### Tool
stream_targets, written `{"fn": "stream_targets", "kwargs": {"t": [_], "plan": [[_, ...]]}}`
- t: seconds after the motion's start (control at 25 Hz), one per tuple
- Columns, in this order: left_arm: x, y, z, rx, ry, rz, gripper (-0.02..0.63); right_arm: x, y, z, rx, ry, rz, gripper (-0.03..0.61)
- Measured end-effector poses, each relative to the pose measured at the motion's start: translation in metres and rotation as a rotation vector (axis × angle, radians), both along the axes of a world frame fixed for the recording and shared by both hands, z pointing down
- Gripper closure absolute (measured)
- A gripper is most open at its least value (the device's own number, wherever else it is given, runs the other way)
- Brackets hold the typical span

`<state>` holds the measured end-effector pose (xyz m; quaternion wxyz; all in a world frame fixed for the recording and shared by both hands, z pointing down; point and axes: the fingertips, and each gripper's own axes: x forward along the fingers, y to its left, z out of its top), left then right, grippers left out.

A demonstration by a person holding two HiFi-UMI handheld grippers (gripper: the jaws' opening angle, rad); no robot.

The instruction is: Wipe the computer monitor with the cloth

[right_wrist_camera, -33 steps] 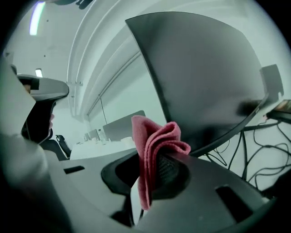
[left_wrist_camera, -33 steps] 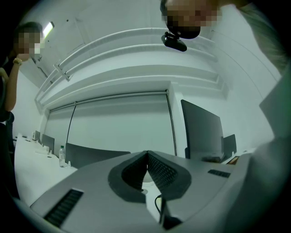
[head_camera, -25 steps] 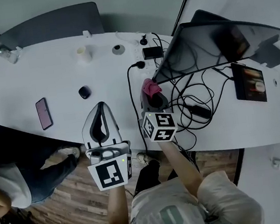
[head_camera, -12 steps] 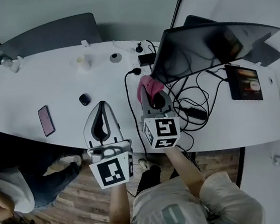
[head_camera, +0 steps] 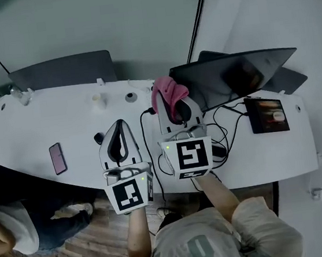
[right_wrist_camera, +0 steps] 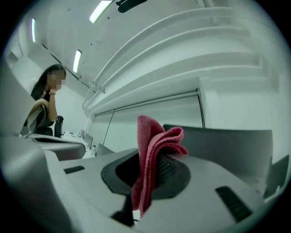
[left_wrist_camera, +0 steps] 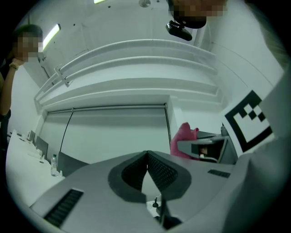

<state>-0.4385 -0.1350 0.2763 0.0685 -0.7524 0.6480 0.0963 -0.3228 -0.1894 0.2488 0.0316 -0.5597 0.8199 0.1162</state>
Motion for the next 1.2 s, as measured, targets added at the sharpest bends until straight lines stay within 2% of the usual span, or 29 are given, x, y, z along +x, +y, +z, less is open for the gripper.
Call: {"fn": "stream_targets", "kwargs": {"t": [0.2, 0.44, 0.52, 0.6, 0.68, 0.76, 0.84, 1.0, 1.12, 1.2], "plan": [[0.002, 0.001, -0.021, 0.040, -0.006, -0.011, 0.598, -0.003, 0.003, -0.046, 0.077, -0.002, -0.015, 0.525], [0.001, 0.006, -0.032, 0.064, -0.008, -0.032, 0.598, -0.002, 0.003, -0.044, 0.064, 0.008, -0.026, 0.525], [0.001, 0.007, -0.032, 0.058, 0.002, -0.043, 0.598, -0.005, 0.007, -0.044, 0.053, -0.002, -0.069, 0.525], [0.004, 0.008, -0.032, 0.036, -0.001, -0.040, 0.598, -0.015, 0.022, -0.049, 0.045, 0.040, -0.169, 0.525], [0.011, 0.010, -0.037, 0.018, -0.028, -0.017, 0.598, -0.025, 0.045, -0.064, 0.080, 0.164, -0.275, 0.525], [0.014, 0.011, -0.048, 0.019, -0.054, 0.003, 0.598, -0.024, 0.061, -0.087, 0.154, 0.332, -0.309, 0.525], [0.012, 0.012, -0.054, 0.014, -0.061, 0.001, 0.598, -0.014, 0.065, -0.112, 0.250, 0.510, -0.267, 0.525], [0.017, 0.014, -0.062, 0.033, -0.057, 0.014, 0.598, 0.011, 0.049, -0.143, 0.428, 0.844, -0.112, 0.525], [0.024, 0.015, -0.062, 0.043, -0.054, 0.029, 0.598, 0.015, 0.029, -0.131, 0.468, 1.140, -0.081, 0.525], [0.028, 0.017, -0.058, 0.033, -0.056, 0.038, 0.598, 0.014, 0.021, -0.112, 0.440, 1.273, -0.119, 0.525]]}}
